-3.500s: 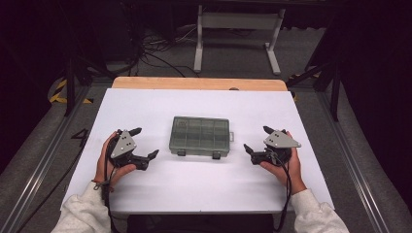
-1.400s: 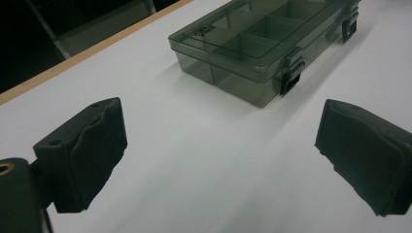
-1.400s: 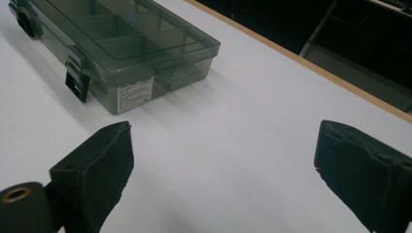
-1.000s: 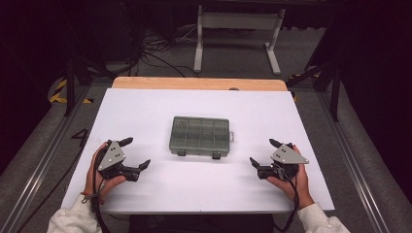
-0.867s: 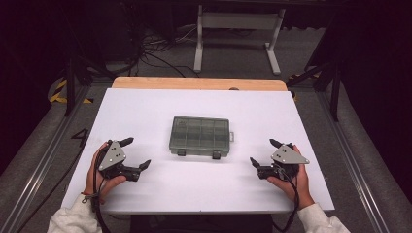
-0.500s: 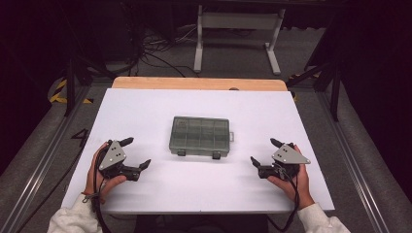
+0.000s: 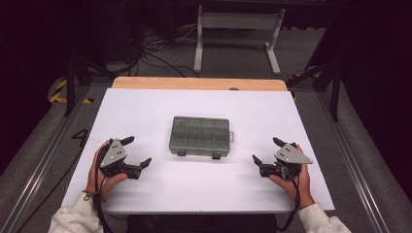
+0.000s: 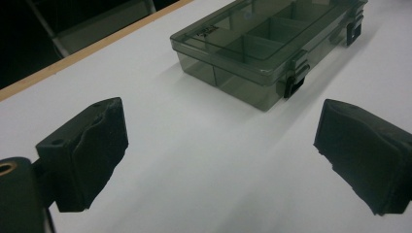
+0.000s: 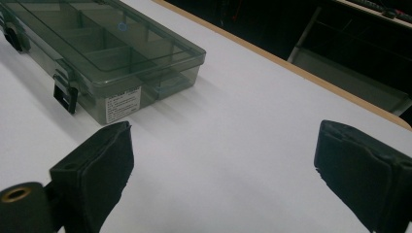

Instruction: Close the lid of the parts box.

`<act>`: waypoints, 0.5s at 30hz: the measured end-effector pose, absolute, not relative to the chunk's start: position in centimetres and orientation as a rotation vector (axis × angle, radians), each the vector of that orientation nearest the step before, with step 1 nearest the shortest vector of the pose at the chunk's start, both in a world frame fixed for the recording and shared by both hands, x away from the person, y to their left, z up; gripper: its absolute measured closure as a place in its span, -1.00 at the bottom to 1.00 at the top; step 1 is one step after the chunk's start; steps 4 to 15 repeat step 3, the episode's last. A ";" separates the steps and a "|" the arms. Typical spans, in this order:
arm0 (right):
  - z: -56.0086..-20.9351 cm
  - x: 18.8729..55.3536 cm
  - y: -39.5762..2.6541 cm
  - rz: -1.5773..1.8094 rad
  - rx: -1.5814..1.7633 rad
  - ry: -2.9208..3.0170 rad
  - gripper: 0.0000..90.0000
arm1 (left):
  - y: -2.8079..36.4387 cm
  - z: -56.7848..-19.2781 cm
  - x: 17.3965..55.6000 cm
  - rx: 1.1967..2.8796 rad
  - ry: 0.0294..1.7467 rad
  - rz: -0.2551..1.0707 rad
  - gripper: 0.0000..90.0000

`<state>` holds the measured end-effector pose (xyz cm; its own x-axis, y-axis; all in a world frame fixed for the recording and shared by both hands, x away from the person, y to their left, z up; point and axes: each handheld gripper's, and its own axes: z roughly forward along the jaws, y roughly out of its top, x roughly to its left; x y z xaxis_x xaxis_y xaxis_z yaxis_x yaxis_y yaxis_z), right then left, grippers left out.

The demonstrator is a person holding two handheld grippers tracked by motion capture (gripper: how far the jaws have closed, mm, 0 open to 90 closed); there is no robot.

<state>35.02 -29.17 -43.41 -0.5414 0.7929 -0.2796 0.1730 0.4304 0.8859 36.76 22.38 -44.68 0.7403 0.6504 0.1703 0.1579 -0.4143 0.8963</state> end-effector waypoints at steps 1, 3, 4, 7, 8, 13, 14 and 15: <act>-43.4 35.0 -29.2 1.109 0.815 1.971 -0.82 | 22.4 -44.7 36.7 1.959 0.620 0.626 -0.87; -43.4 35.0 -29.1 1.107 0.809 1.972 -0.82 | 22.5 -44.7 36.7 1.952 0.622 0.628 -0.87; -43.4 35.0 -29.1 1.107 0.809 1.972 -0.82 | 22.5 -44.7 36.7 1.952 0.622 0.628 -0.87; -43.4 35.0 -29.1 1.107 0.809 1.972 -0.82 | 22.5 -44.7 36.7 1.952 0.622 0.628 -0.87; -43.4 35.0 -29.1 1.107 0.809 1.972 -0.82 | 22.5 -44.7 36.7 1.952 0.622 0.628 -0.87; -43.4 35.0 -29.1 1.107 0.809 1.972 -0.82 | 22.5 -44.7 36.7 1.952 0.622 0.628 -0.87; -43.4 35.0 -29.1 1.107 0.809 1.972 -0.82 | 22.5 -44.7 36.7 1.952 0.622 0.628 -0.87; -43.4 35.0 -29.1 1.107 0.809 1.972 -0.82 | 22.5 -44.7 36.7 1.952 0.622 0.628 -0.87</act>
